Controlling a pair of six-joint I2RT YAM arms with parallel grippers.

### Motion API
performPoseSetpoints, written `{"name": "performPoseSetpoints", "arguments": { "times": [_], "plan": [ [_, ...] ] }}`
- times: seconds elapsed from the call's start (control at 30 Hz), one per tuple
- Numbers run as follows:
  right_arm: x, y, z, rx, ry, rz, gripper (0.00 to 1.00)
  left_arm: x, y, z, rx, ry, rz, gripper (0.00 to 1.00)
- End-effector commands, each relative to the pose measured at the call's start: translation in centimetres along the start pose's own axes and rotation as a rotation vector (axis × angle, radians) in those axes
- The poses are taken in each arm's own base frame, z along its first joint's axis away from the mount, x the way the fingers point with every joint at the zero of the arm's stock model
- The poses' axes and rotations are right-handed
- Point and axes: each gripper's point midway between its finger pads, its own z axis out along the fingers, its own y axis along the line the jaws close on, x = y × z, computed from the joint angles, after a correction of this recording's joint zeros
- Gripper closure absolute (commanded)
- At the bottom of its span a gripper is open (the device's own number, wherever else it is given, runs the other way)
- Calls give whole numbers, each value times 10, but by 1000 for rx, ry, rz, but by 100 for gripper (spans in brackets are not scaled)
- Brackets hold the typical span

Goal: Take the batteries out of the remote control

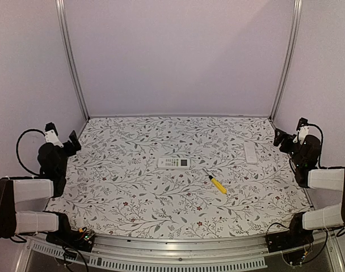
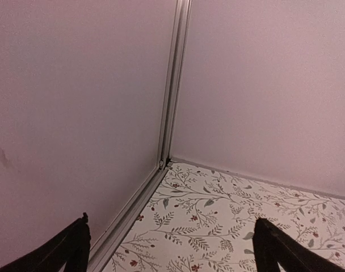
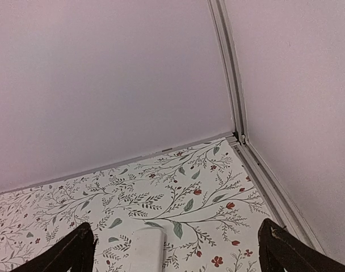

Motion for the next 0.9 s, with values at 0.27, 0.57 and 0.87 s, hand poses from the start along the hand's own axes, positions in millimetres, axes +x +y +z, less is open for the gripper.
{"name": "performPoseSetpoints", "arguments": {
  "times": [0.27,0.57,0.87],
  "plan": [
    [-9,-9,-9,58,-36,138,1,-13,29,-6,-173,-18,-103,0],
    [-11,38,-3,-120,202,163,1,-54,-37,6,72,305,-351,0],
    [51,94,-9,-85,544,93,2,-56,-194,-24,682,581,-27,0]
  ]
}}
